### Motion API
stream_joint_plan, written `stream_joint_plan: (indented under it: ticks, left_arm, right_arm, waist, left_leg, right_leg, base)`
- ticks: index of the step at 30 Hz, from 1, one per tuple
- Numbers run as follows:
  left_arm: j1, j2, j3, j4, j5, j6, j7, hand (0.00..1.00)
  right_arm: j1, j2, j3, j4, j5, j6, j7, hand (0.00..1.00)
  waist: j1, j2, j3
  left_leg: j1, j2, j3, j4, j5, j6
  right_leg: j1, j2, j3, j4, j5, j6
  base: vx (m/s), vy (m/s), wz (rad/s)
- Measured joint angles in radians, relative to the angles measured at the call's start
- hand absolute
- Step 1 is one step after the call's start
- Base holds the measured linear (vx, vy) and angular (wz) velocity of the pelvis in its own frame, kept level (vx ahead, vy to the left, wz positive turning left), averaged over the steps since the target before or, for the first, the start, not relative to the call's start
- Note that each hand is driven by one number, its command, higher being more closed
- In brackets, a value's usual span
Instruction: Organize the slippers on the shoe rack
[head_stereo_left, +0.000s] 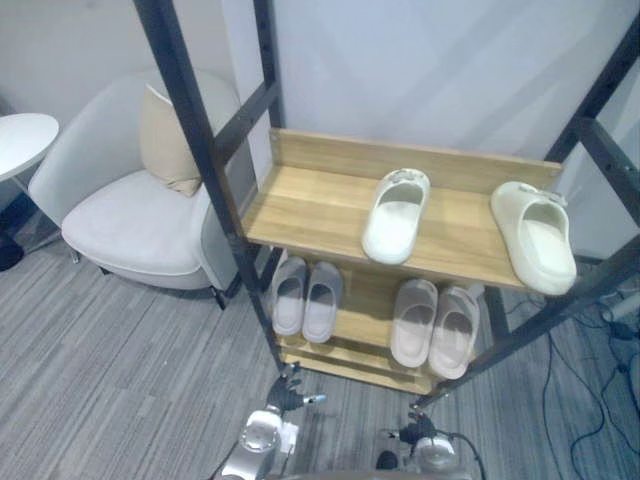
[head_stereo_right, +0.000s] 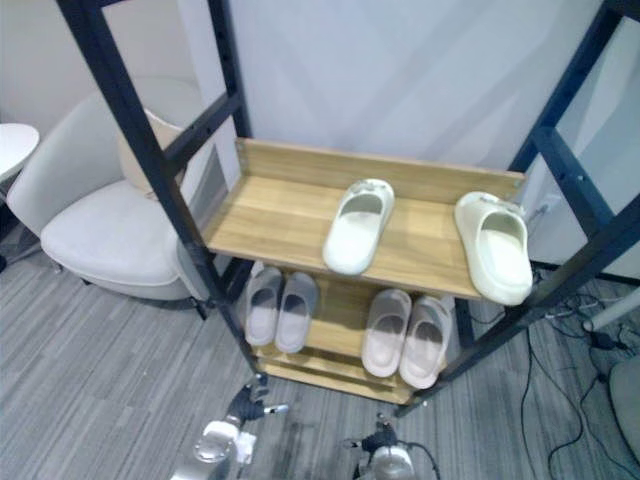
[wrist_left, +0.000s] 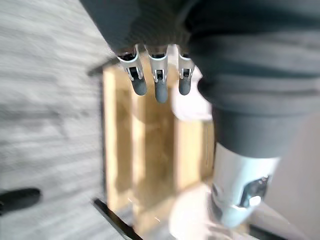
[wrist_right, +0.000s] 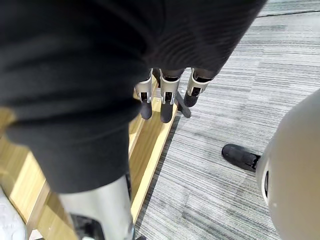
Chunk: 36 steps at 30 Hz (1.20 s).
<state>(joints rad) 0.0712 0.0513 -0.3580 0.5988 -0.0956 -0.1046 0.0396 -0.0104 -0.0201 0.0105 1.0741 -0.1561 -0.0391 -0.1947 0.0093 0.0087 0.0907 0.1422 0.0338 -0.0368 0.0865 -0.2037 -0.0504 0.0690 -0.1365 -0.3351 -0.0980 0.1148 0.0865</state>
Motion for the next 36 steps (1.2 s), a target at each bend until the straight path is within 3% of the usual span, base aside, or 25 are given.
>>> stream_joint_plan:
  ticks: [13,20,36]
  left_arm:
    - [-0.055,0.055,-0.314,-0.376,-0.106,-0.018,-0.085,0.0]
    - [-0.143,0.056,-0.388,-0.481,-0.162,-0.028,-0.065,0.0]
    - [-0.337,0.035,-0.435,-0.704,-0.211,-0.057,0.026,0.0]
  right_arm:
    - [-0.001,-0.003,0.048,-0.006,-0.003,0.01,-0.005,0.0]
    - [-0.005,-0.011,0.087,-0.002,-0.004,0.013,-0.007,0.0]
    - [-0.005,-0.019,0.12,0.02,-0.005,0.026,-0.009,0.0]
  waist:
    - [-0.003,-0.002,-0.003]
    - [-0.004,-0.002,-0.011]
    - [0.003,0.002,-0.052]
  left_leg:
    - [0.001,0.005,-0.001,0.001,0.0,0.0]
    - [0.001,0.006,-0.001,0.001,0.0,0.0]
    - [-0.034,-0.013,0.004,0.005,0.022,0.007]
  right_leg:
    - [0.002,0.0,-0.008,0.0,0.001,-0.001]
    - [0.003,-0.001,-0.01,0.0,0.001,-0.002]
    - [-0.03,-0.023,0.007,0.008,0.016,-0.001]
  base:
    - [0.0,0.0,0.0]
    - [0.0,0.0,0.0]
    - [-0.01,0.0,0.0]
